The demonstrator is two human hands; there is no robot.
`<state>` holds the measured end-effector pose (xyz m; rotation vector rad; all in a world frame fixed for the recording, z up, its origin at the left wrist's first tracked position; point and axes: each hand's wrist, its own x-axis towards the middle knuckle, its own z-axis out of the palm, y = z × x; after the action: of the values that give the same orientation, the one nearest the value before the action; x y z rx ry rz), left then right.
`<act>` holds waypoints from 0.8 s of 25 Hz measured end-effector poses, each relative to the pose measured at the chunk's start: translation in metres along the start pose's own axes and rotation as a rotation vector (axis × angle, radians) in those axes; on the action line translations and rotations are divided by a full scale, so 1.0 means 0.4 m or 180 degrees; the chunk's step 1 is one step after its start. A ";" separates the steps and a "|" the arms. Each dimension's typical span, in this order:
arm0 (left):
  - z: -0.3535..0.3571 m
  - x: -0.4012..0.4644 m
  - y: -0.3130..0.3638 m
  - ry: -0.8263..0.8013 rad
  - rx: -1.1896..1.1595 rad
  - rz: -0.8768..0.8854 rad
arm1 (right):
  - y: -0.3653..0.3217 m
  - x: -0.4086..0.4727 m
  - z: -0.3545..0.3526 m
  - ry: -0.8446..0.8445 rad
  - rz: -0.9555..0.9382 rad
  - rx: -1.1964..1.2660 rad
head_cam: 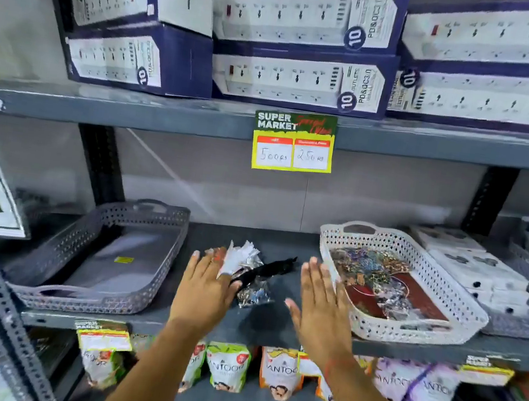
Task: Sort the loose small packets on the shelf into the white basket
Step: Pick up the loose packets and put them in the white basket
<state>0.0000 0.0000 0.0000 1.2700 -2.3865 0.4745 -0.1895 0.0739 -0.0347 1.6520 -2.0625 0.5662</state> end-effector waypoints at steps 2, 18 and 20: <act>0.041 0.051 0.024 -0.0401 -0.0164 -0.0320 | 0.008 0.026 0.039 -0.0258 0.0034 0.0175; 0.159 0.123 0.076 -0.1400 -0.0376 -0.0963 | -0.073 0.225 0.225 -0.2244 0.1472 0.1608; 0.169 0.145 0.044 -0.1328 -0.0355 -0.1078 | -0.076 0.235 0.229 -0.2300 0.1543 0.1574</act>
<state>-0.0568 -0.0633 -0.0318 1.8178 -2.3946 -0.0310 -0.1851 -0.0592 -0.0551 1.7898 -3.1006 0.7565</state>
